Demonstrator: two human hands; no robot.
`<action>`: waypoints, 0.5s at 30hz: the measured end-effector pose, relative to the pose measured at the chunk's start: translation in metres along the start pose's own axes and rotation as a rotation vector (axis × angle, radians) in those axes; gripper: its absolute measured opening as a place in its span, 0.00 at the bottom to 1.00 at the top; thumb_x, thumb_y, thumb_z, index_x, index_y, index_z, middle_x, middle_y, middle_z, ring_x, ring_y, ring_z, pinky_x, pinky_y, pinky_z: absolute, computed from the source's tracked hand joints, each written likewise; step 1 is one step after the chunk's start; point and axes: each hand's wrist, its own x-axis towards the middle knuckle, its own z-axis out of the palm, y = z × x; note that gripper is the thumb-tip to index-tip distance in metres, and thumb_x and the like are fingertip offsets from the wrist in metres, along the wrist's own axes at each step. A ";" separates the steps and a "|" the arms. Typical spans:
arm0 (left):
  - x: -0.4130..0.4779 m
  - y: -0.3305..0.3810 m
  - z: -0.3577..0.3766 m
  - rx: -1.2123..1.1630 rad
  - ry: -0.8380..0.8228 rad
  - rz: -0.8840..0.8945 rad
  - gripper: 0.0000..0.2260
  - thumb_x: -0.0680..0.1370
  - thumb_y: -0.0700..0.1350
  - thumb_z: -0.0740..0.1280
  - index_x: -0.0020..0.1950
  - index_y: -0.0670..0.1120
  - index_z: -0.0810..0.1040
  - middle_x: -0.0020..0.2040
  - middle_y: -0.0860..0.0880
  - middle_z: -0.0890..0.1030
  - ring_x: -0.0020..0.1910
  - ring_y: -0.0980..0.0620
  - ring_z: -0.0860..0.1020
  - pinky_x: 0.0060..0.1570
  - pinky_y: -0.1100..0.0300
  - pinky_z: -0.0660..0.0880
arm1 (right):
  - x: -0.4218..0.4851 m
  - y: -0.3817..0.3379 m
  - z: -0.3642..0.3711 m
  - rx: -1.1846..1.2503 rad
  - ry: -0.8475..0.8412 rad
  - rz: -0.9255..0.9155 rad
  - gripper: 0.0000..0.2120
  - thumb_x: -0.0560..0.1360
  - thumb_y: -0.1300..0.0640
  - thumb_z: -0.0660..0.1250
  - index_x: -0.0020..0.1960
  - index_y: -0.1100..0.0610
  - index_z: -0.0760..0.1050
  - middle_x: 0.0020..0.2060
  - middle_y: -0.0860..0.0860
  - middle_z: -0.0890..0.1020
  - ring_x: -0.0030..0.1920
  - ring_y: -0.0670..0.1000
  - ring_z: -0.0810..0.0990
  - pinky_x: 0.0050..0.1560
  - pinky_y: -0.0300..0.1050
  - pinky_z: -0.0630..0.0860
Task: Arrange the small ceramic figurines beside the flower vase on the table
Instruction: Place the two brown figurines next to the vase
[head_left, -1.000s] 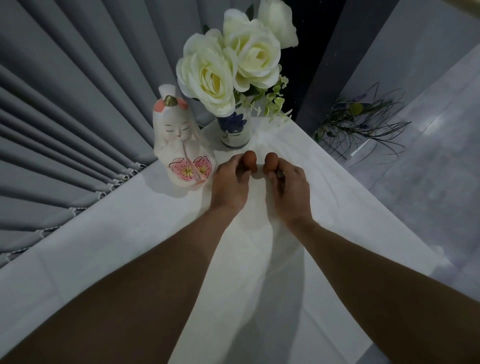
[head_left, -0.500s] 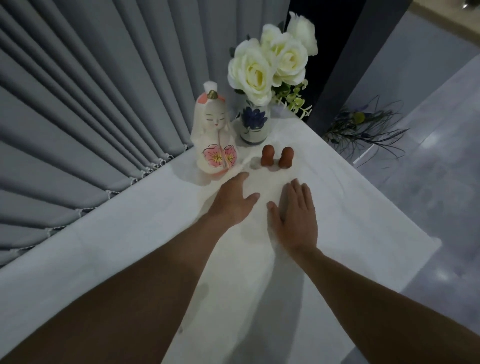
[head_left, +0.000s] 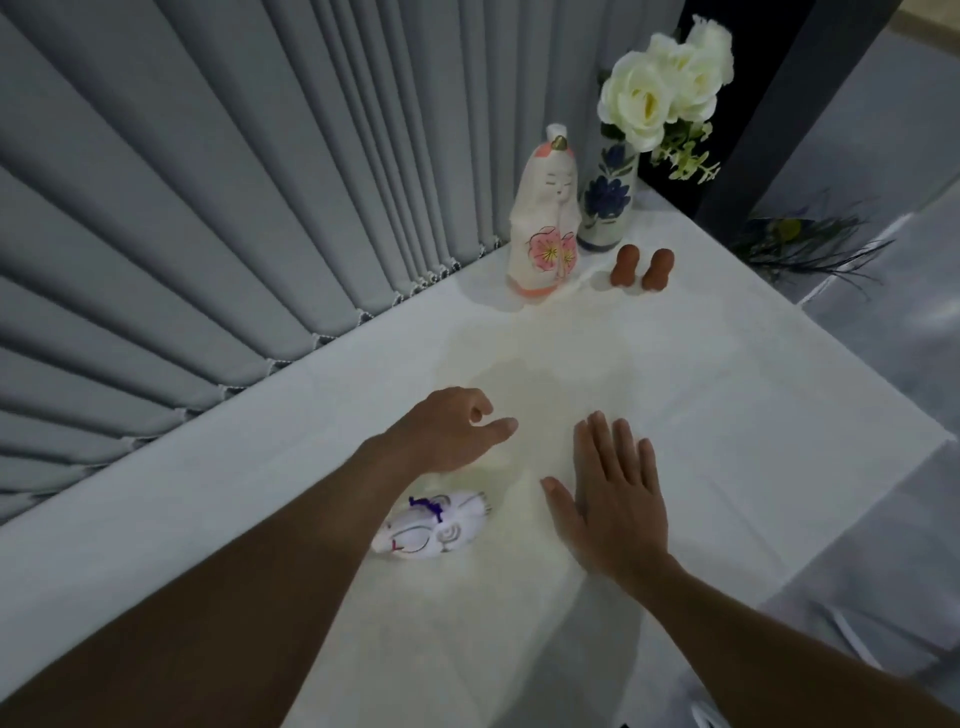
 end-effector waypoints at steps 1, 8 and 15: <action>-0.010 -0.007 0.001 0.014 -0.028 -0.005 0.29 0.74 0.68 0.66 0.68 0.51 0.76 0.65 0.51 0.78 0.62 0.51 0.77 0.61 0.56 0.72 | -0.005 -0.003 0.002 -0.001 -0.002 -0.001 0.40 0.81 0.30 0.42 0.84 0.54 0.44 0.84 0.53 0.45 0.84 0.57 0.41 0.83 0.59 0.42; -0.063 -0.041 0.008 0.190 -0.228 0.015 0.39 0.62 0.71 0.74 0.68 0.56 0.70 0.63 0.55 0.72 0.59 0.52 0.76 0.60 0.51 0.76 | -0.013 -0.006 0.007 -0.037 0.035 0.026 0.40 0.81 0.31 0.42 0.84 0.55 0.46 0.84 0.53 0.49 0.84 0.58 0.45 0.83 0.61 0.44; -0.054 -0.062 0.020 0.353 -0.125 0.086 0.23 0.69 0.52 0.76 0.60 0.52 0.72 0.59 0.50 0.75 0.55 0.47 0.77 0.55 0.50 0.77 | -0.012 -0.008 0.005 -0.012 0.032 0.040 0.40 0.81 0.31 0.43 0.84 0.54 0.45 0.84 0.52 0.47 0.84 0.56 0.42 0.83 0.58 0.41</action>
